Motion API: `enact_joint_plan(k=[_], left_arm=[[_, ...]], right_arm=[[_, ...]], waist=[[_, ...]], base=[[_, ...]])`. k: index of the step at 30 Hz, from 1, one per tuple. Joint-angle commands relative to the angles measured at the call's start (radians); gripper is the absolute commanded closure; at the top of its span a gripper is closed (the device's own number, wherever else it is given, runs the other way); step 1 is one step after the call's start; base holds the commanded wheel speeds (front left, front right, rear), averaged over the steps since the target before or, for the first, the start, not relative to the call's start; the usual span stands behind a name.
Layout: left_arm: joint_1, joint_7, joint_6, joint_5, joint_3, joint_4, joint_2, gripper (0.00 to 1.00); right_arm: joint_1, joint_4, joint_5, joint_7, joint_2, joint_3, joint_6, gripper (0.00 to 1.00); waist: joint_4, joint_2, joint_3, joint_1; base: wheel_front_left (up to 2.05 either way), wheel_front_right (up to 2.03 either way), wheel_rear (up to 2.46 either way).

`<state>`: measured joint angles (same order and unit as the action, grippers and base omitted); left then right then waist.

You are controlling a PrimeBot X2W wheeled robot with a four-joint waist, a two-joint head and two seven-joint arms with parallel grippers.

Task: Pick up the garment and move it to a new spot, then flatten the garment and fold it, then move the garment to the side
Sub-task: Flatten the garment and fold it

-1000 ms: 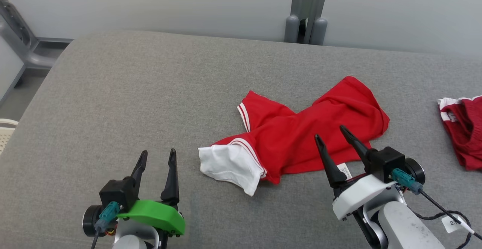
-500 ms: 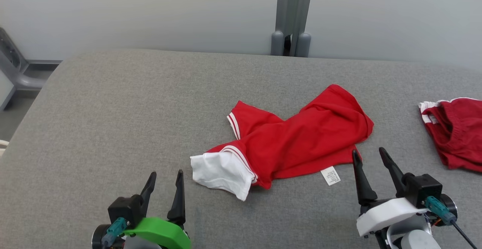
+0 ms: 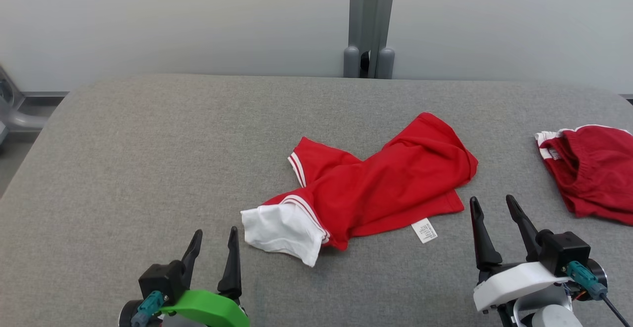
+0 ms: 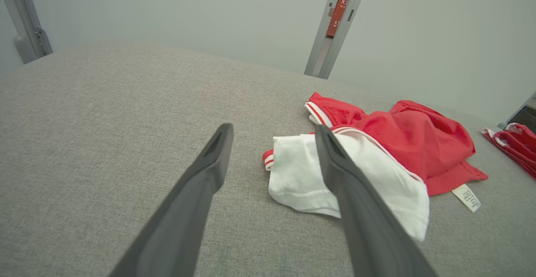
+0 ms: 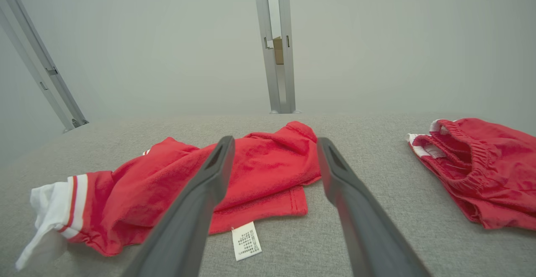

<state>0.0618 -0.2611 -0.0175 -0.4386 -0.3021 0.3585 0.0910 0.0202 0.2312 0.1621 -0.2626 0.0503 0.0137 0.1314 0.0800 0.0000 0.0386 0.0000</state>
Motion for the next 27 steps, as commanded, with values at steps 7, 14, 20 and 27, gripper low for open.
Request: enact_joint_plan(k=[7,14,20,27], left_arm=[[0.004,0.020,0.023,0.007,-0.021,0.053,0.011,0.00],[0.091,0.057,0.064,-0.007,-0.040,0.185,0.014,0.00],[0.172,0.054,0.099,-0.029,-0.048,0.313,0.007,0.00],[0.223,0.020,0.125,-0.043,-0.061,0.406,-0.004,0.00]], right_arm=[[-0.003,-0.001,-0.005,-0.003,0.001,0.007,-0.002,0.00],[0.027,0.005,-0.018,-0.003,0.001,0.023,-0.002,0.00],[0.047,0.013,-0.026,-0.003,0.001,0.030,-0.001,0.00],[0.048,0.020,-0.028,-0.003,0.001,0.031,-0.002,0.00]], waist=[[-0.013,0.0000,-0.020,0.0000],[-0.060,0.0000,-0.081,0.0000],[-0.092,0.0000,-0.127,0.0000],[-0.101,0.0000,-0.133,0.0000]], base=[[0.00,0.00,0.00],[0.00,0.00,0.00],[0.00,0.00,0.00],[0.00,0.00,0.00]])
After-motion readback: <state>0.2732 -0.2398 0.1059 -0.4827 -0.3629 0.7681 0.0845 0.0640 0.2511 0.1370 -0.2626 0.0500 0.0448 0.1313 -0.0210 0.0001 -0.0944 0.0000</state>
